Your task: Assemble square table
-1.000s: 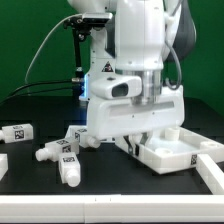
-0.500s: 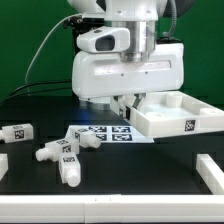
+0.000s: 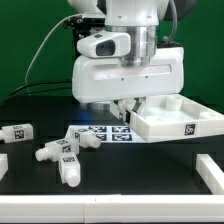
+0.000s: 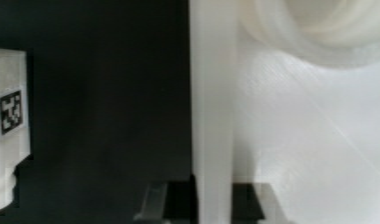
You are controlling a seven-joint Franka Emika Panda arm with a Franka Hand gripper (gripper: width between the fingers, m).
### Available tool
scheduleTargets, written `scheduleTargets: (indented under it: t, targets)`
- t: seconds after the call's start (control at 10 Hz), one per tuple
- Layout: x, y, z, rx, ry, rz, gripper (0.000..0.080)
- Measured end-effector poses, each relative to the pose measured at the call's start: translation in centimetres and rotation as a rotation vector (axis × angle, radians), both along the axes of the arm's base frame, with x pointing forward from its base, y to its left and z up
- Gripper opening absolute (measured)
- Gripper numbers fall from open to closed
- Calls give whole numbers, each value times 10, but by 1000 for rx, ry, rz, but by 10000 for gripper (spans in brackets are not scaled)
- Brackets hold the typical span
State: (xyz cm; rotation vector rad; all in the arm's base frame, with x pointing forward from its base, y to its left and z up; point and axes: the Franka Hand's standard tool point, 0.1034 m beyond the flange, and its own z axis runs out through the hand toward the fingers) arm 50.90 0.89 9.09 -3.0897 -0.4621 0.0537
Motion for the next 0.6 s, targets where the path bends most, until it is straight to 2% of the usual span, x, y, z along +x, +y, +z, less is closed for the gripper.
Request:
scheduleTargets:
  t: [0.1,0.3,0.4,0.6]
  targets:
    - [7,-8,4,8,-2,-79,45]
    - [7,-26,0,31,28,-208,45]
    - [6,-21,5,72,49,-274,45]
    - [5,-22,3,69,49,-264,45]
